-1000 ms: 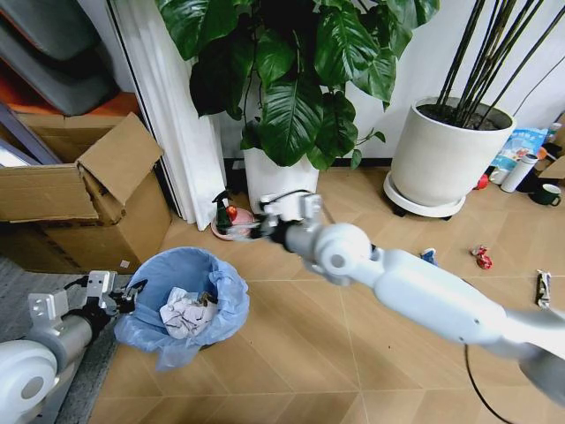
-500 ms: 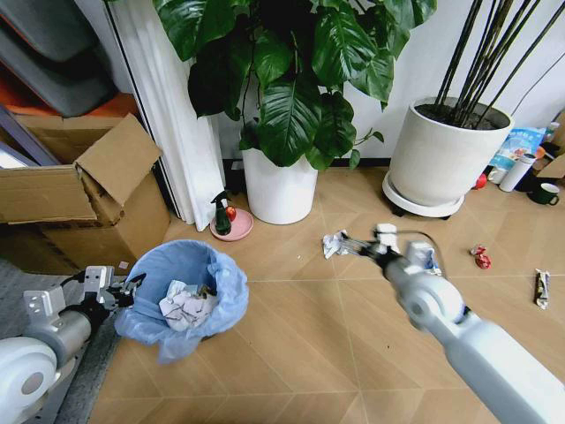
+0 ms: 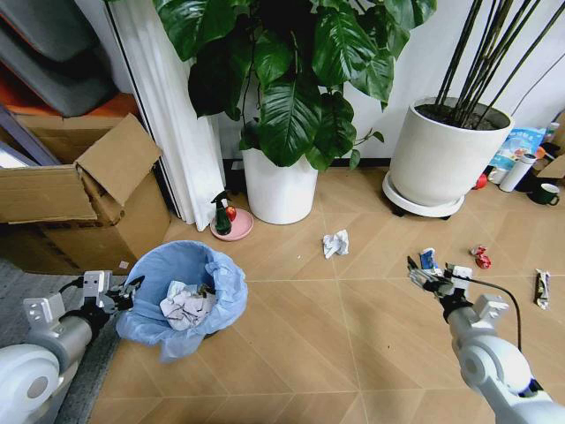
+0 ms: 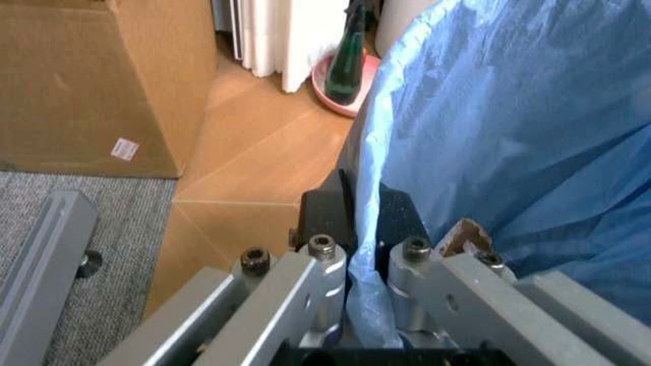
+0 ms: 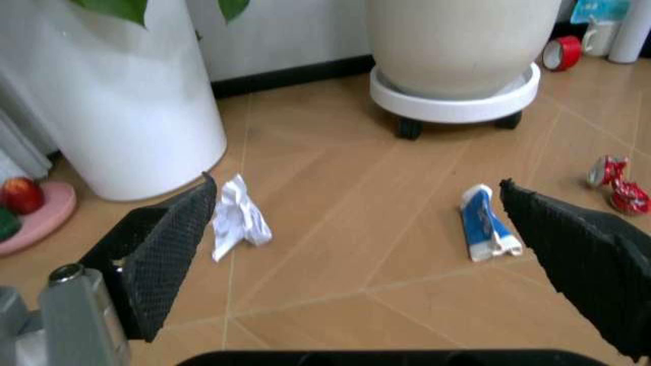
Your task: Pick up the trash bin and place the garbage on the floor into it.
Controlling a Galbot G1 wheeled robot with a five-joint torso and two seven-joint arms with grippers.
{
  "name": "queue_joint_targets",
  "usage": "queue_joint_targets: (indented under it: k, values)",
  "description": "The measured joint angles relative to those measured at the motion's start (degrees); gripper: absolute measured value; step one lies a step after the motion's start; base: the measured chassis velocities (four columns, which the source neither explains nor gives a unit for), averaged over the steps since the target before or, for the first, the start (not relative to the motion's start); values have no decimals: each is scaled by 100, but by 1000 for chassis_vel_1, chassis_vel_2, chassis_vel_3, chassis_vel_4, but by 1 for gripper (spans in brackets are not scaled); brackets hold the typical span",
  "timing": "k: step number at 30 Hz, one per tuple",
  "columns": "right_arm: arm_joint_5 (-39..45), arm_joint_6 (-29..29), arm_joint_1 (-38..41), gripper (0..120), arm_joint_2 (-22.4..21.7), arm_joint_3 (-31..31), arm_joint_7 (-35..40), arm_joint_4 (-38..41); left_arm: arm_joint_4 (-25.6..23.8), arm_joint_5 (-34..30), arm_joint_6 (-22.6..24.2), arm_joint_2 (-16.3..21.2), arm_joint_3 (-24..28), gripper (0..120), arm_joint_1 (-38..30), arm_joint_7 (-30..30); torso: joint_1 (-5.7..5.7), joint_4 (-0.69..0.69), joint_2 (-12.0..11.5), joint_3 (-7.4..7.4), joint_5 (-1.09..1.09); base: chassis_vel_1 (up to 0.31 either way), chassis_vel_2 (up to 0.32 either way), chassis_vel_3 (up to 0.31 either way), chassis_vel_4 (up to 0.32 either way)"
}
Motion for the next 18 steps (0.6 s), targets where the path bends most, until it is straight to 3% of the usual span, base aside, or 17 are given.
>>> queue_joint_targets:
  k: [18]
  values:
    - [253,-62,116,100,196,-150,-52,-266,38,66,-23,-27,68,0,30,50,0,1,0,0,0,0,0,0,0]
